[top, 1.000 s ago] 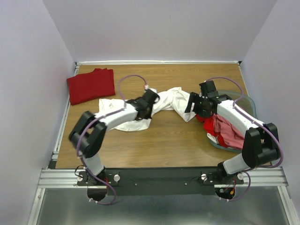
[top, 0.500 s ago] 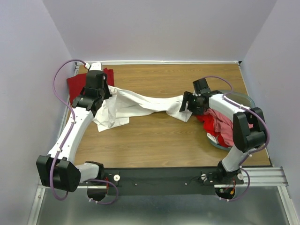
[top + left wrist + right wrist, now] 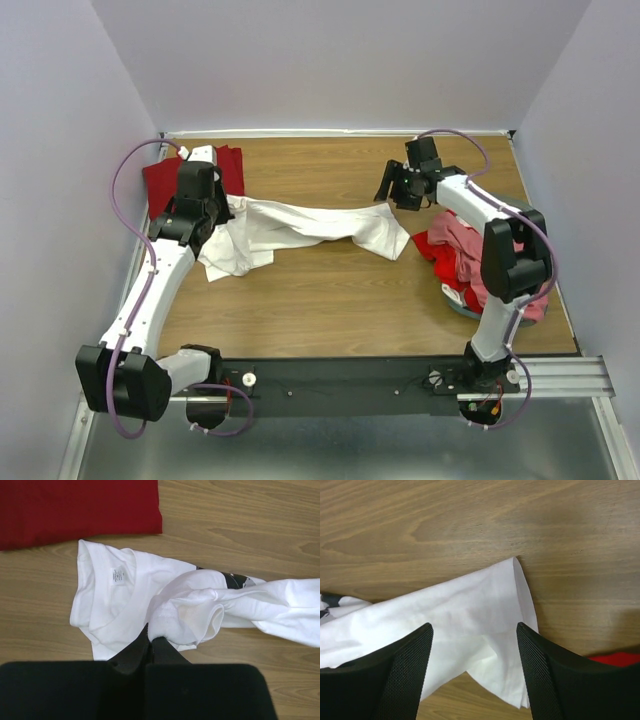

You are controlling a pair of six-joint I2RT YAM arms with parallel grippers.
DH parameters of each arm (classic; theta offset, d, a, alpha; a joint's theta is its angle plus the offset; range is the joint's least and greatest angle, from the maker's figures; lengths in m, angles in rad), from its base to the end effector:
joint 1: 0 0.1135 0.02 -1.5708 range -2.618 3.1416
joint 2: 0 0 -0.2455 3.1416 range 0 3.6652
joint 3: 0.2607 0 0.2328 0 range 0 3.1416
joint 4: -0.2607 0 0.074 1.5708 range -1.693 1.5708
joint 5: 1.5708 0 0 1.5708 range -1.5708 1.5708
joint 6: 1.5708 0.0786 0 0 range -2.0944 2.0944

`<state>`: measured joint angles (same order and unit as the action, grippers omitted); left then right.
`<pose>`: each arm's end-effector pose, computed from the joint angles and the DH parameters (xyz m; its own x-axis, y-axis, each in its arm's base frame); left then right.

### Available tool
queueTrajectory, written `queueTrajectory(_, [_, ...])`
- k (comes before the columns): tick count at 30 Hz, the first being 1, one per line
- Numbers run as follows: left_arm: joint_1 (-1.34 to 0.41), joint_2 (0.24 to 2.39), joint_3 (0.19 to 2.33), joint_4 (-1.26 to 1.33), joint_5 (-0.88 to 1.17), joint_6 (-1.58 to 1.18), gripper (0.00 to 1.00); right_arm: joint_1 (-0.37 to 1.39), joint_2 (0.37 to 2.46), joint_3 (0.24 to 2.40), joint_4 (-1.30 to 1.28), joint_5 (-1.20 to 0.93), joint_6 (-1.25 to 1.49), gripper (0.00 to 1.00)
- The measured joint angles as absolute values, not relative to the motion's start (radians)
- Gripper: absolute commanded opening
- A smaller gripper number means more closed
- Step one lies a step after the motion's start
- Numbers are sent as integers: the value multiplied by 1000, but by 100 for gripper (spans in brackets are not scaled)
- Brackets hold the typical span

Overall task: Fold and stack the t-shirts
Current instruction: Flatten the tshirt out

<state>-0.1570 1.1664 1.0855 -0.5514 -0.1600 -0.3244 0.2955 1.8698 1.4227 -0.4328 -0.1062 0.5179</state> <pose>0.2733 -0.0306 0.2912 -0.5620 -0.2296 -0.7946 -0.1601 0.9727 -0.1679 0.3975 0.1297 0.1877 -0.8159 0.2662 -0.5132 0.0573 0.9205 0.3864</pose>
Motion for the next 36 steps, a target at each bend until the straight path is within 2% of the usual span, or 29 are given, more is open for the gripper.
queueTrajectory(8, [-157,1154,1084,-563,-143,-326,0,295,1991,1426,-435,-106,527,64])
queueTrajectory(20, [-157,1153,1084,-573,-143,-326,0,294,1993,1400,-435,-100,551,42])
queueTrajectory(23, [-157,1152,1084,-573,-143,-326,0,294,1972,1378,-438,-88,553,32])
queueTrajectory(24, [-157,1152,1084,-573,-143,-326,0,294,1968,1375,-438,-85,554,24])
queueTrajectory(25, [-157,1152,1084,-573,-143,-326,0,294,1964,1375,-438,-78,555,21])
queueTrajectory(30, [-157,1152,1084,-573,-143,-326,0,288,1954,1379,-440,-56,550,12])
queueTrajectory(32, [-157,1152,1084,-573,-141,-323,0,282,1954,1386,-447,-50,548,12])
queueTrajectory(36, [-157,1140,1083,-572,-120,-310,0,264,1953,1421,-459,-35,539,1])
